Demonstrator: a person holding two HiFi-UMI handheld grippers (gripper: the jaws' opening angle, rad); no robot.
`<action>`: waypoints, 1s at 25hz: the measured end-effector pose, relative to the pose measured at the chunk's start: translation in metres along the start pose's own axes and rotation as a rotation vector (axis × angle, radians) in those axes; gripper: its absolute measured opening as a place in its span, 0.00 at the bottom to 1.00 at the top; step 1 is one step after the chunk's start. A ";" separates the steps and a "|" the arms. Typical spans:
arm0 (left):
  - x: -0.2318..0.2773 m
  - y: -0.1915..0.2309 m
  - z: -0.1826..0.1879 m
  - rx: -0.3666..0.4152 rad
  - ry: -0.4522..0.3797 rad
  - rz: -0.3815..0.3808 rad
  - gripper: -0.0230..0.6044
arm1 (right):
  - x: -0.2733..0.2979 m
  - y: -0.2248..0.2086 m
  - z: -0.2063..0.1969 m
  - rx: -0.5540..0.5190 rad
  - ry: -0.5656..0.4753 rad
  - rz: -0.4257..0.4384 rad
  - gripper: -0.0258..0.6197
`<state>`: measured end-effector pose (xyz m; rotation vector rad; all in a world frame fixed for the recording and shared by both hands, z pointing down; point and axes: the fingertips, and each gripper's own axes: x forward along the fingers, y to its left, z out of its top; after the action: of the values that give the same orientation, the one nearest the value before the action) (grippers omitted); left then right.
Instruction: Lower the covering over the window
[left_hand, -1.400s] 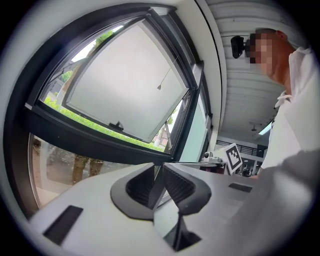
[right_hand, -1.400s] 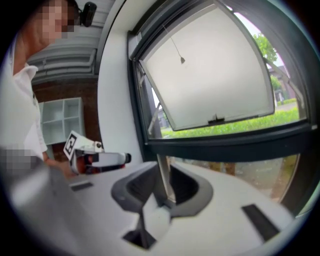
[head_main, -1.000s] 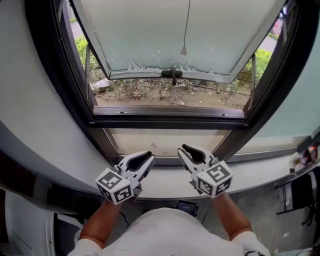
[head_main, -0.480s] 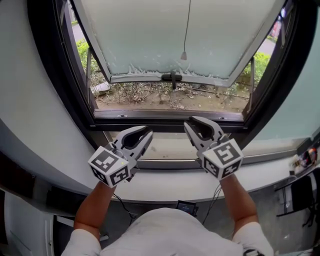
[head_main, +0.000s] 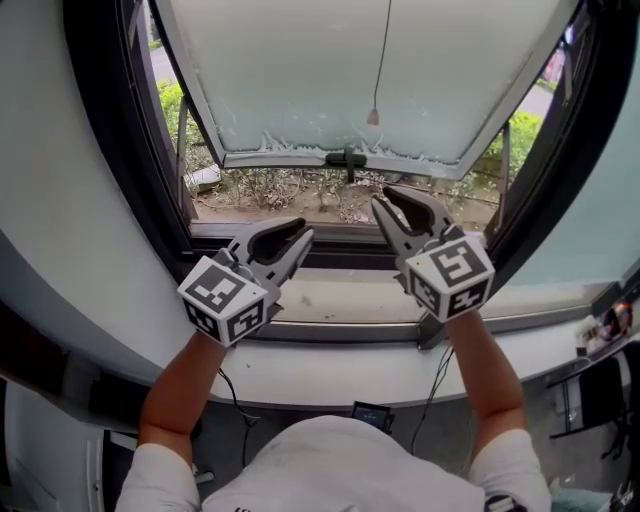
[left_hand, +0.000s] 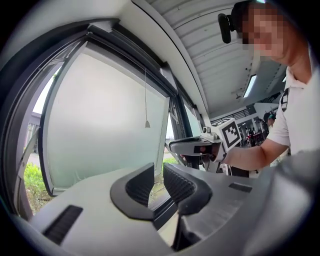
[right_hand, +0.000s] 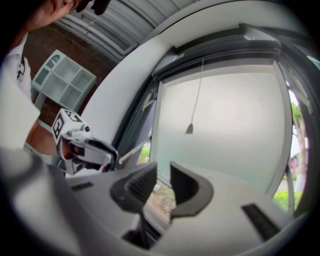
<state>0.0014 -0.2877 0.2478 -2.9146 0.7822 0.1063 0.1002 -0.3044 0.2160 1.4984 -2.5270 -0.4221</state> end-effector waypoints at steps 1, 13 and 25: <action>0.002 0.002 0.003 0.008 -0.003 0.000 0.12 | 0.003 -0.002 0.004 -0.007 -0.005 -0.002 0.15; 0.023 0.024 0.049 0.080 -0.037 0.025 0.12 | 0.034 -0.054 0.072 -0.048 -0.070 -0.074 0.17; 0.036 0.032 0.078 0.158 -0.029 0.026 0.16 | 0.067 -0.072 0.102 -0.104 -0.050 -0.109 0.21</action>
<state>0.0137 -0.3228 0.1638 -2.7484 0.7863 0.0851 0.0981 -0.3800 0.0967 1.6108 -2.4267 -0.6046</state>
